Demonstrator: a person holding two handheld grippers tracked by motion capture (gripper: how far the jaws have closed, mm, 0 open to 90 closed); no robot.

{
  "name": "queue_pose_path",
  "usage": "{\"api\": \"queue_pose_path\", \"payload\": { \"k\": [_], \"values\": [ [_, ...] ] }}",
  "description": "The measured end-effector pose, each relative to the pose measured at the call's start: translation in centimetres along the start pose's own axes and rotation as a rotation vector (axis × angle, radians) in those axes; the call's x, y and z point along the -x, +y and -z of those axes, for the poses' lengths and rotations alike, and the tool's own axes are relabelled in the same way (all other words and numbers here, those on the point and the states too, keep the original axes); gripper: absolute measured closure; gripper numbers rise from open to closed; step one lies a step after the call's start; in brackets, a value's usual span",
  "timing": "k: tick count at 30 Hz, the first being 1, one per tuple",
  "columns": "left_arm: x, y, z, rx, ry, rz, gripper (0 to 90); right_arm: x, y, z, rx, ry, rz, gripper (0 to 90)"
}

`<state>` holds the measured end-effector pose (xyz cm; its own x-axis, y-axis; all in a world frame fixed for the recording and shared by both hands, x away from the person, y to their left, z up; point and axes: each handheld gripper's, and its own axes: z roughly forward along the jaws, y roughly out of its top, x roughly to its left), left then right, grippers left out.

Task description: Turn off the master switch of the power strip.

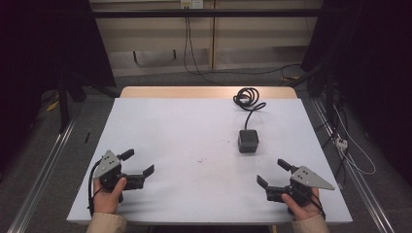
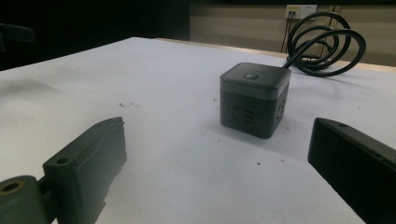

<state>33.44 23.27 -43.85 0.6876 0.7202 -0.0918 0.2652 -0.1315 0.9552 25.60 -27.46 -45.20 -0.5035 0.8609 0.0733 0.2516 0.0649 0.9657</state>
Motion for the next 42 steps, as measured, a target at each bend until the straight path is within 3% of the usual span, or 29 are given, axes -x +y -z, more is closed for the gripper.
{"api": "queue_pose_path", "payload": {
  "k": [28, 42],
  "values": [
    [0.0, 0.1, 0.0, 0.008, 0.003, -0.017, 2.7, 0.4, 1.4, -1.0, 0.013, -0.016, 0.018, 4.9],
    [0.0, 0.2, -0.2, 0.005, 0.006, -0.023, 2.7, 0.7, 2.1, -2.1, -0.007, -0.018, 0.037, 5.9]
  ]
}}
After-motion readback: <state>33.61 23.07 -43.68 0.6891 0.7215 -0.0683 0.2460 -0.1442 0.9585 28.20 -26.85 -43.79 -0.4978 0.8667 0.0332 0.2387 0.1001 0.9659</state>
